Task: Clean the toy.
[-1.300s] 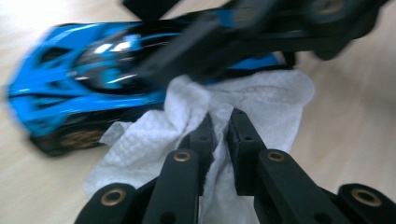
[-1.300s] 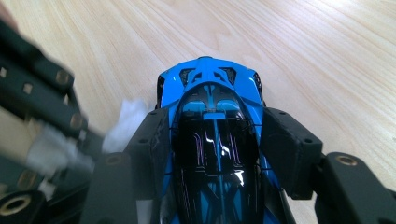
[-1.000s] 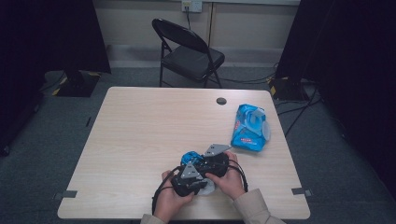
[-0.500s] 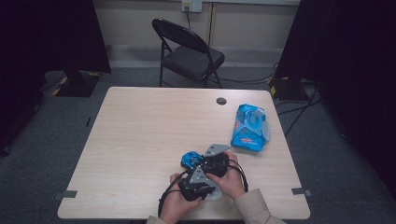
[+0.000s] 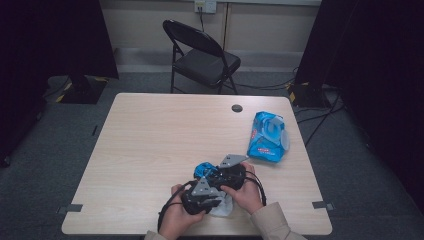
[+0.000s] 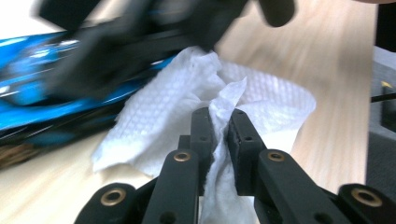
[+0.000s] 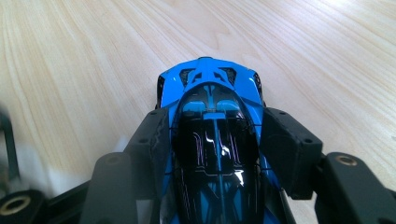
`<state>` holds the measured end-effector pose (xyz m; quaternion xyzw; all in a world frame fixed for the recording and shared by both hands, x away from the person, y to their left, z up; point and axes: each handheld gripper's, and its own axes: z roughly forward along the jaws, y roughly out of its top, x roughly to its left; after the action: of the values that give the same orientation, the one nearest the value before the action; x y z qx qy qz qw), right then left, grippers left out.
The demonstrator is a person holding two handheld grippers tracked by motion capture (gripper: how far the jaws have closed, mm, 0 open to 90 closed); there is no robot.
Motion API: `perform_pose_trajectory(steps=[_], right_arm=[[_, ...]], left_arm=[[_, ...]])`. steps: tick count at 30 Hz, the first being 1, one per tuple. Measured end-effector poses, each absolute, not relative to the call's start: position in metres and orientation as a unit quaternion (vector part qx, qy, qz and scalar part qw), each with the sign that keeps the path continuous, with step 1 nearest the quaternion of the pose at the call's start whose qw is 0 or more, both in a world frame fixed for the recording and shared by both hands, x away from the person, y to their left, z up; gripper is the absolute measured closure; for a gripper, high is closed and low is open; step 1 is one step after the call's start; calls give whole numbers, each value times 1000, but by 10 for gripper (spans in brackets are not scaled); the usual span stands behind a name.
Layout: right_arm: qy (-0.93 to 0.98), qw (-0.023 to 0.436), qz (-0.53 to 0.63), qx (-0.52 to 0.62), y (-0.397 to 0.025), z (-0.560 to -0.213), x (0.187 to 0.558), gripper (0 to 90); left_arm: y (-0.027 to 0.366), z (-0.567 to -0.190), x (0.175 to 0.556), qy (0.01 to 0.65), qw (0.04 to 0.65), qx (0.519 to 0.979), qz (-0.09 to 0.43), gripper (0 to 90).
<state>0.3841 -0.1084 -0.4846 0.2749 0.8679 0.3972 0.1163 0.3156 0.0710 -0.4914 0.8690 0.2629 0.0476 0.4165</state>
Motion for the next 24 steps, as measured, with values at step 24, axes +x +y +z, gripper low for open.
perform_pose_trajectory(steps=[24], right_arm=[[869, 117, 397, 272, -108, -485, 384, 437]], left_arm=[[149, -494, 363, 392, 387, 824, 133, 822]])
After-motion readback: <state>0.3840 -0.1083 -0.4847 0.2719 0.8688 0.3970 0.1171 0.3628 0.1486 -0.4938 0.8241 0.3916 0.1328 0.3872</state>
